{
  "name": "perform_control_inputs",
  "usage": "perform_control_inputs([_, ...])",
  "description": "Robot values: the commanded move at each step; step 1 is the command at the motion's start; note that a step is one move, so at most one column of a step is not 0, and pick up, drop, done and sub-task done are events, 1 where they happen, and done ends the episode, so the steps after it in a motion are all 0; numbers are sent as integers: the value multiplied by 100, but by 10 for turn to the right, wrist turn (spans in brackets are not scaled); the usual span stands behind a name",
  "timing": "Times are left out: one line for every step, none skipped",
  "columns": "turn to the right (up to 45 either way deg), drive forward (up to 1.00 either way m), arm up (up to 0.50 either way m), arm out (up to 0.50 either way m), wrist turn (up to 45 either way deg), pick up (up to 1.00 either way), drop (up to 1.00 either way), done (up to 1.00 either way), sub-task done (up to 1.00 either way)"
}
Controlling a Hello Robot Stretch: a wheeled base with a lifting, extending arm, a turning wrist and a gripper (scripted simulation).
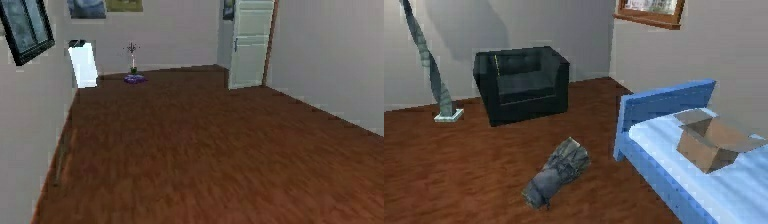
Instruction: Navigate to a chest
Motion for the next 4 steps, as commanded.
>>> perform_control_inputs([0,100,0,0,0,0,0,0,0])
perform_control_inputs([30,0,0,0,0,0,0,0,0])
perform_control_inputs([0,100,0,0,0,0,0,0,0])
perform_control_inputs([0,100,0,0,0,0,0,0,0])
